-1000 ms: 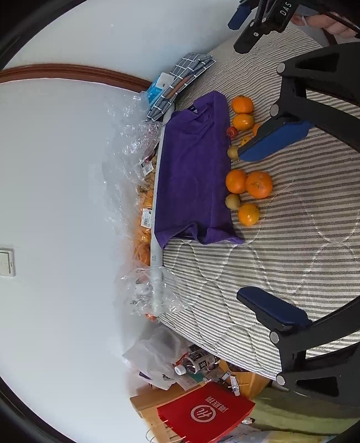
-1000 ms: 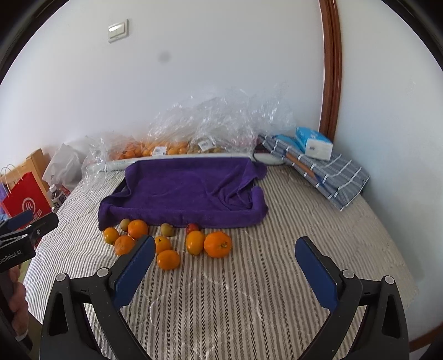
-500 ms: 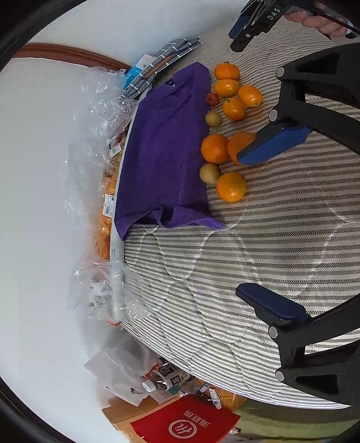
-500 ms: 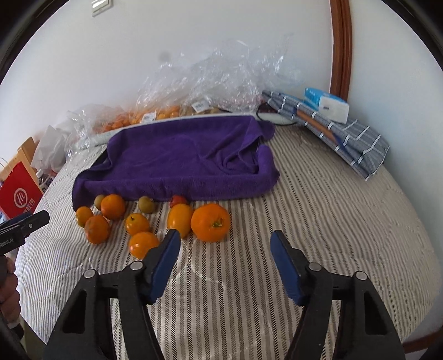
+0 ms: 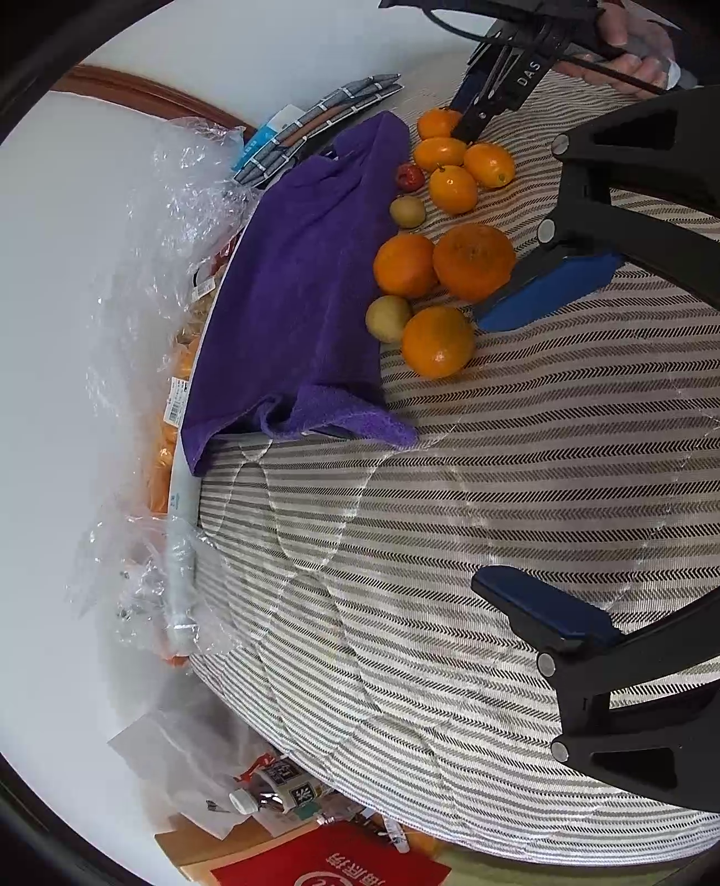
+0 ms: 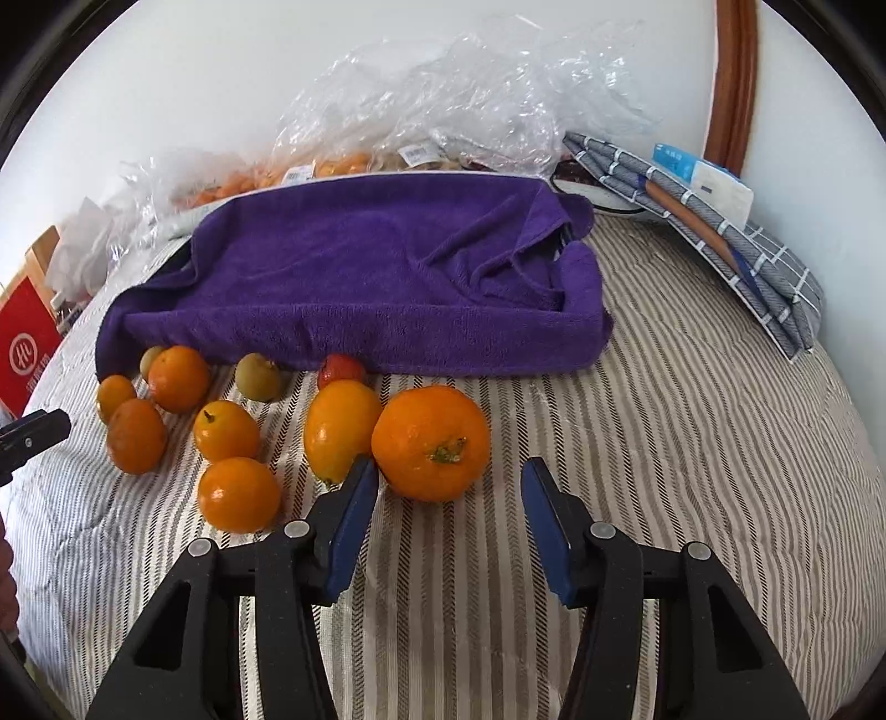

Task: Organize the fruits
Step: 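Grasp a large orange with the left tool while the right tool grasps another orange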

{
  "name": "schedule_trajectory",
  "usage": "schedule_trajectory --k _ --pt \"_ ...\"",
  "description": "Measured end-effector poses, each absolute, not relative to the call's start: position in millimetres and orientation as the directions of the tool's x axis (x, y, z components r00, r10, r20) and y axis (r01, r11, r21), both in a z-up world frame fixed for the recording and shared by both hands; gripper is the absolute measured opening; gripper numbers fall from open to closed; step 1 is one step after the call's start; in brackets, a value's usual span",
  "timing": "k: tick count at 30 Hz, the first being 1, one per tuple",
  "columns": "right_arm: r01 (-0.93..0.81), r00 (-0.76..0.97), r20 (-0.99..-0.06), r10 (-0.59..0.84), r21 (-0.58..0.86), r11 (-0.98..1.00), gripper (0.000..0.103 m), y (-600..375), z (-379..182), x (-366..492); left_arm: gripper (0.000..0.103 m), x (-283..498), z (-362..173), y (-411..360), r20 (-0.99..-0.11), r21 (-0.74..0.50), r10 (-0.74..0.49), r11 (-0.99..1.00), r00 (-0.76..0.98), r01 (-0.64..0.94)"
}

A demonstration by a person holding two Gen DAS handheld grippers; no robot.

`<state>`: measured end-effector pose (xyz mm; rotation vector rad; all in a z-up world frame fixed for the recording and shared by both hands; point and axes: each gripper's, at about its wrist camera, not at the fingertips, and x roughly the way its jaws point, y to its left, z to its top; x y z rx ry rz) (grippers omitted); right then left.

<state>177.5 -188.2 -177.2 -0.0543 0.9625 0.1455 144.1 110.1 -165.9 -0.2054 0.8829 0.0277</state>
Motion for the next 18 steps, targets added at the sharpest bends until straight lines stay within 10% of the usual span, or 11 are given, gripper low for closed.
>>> schedule_trajectory --k 7,18 --pt "-0.164 0.563 -0.818 0.117 0.028 0.986 0.045 -185.3 -184.1 189.2 0.086 160.6 -174.8 95.0 -0.764 -0.178 -0.099 0.982 0.638 -0.061" --pt "-0.165 0.579 -0.8 0.158 0.075 0.984 0.04 -192.7 -180.3 181.1 0.038 184.2 -181.2 79.1 -0.75 -0.223 -0.185 0.975 0.635 0.021"
